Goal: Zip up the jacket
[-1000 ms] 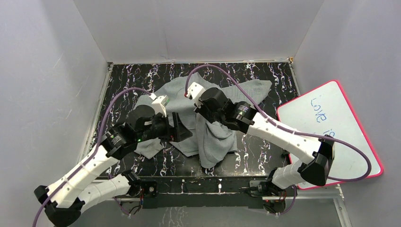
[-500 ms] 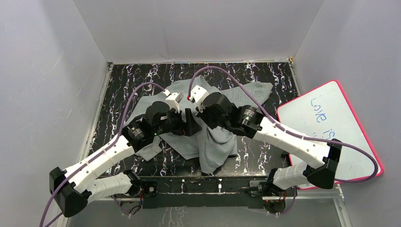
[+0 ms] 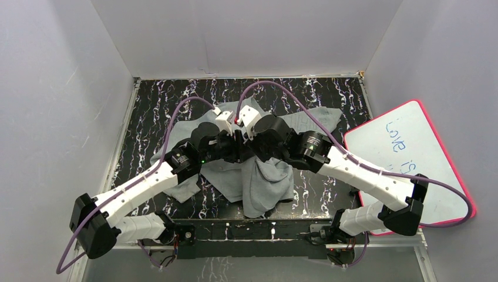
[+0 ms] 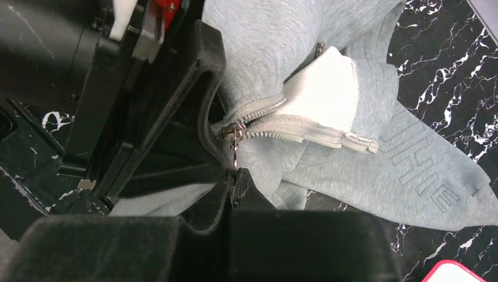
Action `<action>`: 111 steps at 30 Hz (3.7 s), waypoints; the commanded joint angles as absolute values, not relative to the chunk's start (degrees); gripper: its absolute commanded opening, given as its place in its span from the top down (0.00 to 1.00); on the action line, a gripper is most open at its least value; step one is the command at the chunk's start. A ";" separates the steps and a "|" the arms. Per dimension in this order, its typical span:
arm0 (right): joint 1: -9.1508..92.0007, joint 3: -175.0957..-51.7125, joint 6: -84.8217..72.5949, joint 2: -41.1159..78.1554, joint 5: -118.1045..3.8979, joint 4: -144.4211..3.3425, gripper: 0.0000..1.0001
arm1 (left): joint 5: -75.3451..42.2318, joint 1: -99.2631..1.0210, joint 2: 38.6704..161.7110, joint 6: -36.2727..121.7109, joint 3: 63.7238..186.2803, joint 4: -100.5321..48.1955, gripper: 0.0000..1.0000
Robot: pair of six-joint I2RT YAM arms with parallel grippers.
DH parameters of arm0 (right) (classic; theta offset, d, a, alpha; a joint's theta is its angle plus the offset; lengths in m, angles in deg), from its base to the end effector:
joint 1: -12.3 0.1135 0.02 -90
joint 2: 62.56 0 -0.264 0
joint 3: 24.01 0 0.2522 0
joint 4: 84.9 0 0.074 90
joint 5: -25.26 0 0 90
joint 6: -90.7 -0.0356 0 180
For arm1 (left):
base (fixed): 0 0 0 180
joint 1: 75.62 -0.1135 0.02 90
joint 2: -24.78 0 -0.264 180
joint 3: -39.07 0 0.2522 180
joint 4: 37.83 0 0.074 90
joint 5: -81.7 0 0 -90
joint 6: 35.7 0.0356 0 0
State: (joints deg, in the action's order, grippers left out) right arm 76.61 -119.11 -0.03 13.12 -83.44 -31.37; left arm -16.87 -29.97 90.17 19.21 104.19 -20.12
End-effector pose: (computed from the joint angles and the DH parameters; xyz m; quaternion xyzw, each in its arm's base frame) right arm 0.1324 0.2489 0.3927 -0.3945 0.7810 0.1276 0.4671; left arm 0.1822 -0.1940 0.3186 0.1180 0.7992 -0.4258 0.4075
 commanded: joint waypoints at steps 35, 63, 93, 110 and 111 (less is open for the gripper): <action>47.93 -117.27 3.22 21.12 -81.20 -40.81 1.00 | -13.95 -29.73 65.41 16.82 110.80 19.26 1.00; 35.94 -132.07 -1.15 12.76 -68.82 -37.64 0.83 | 15.11 -29.96 97.07 31.95 151.43 16.73 1.00; 35.88 -107.74 -15.66 -19.39 -57.26 -41.83 0.31 | -31.23 -51.01 131.50 16.84 177.29 -16.74 1.00; 35.98 -101.23 -19.22 -19.04 -53.80 -39.86 0.11 | -19.25 -51.71 92.86 23.83 121.71 1.62 0.02; 35.97 -101.01 -19.25 -18.76 -54.30 -39.66 0.09 | -17.64 -51.71 91.91 24.47 122.37 4.18 0.02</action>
